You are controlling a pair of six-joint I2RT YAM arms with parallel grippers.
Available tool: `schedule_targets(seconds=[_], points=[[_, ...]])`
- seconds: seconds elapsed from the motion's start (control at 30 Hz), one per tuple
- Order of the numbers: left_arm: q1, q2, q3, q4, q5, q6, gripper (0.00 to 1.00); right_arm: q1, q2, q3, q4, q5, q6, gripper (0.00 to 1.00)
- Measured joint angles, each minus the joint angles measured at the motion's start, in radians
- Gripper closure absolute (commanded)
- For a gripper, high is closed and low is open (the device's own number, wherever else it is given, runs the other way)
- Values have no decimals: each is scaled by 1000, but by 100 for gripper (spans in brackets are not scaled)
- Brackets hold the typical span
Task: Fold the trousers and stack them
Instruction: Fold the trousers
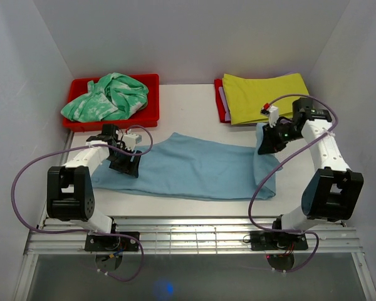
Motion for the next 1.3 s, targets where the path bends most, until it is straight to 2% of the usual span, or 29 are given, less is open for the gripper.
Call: schedule_targets(seconds=[0.33, 0.57, 0.9, 1.3], points=[[0, 8, -1, 3, 1, -5, 18, 371, 2, -236, 425, -134, 397, 92], [0, 19, -6, 8, 5, -16, 14, 538, 72, -261, 655, -130, 605, 92], [0, 20, -7, 8, 12, -24, 9, 638, 197, -223, 755, -101, 767, 92], [0, 23, -7, 8, 14, -24, 8, 718, 246, -149, 816, -97, 873, 92]])
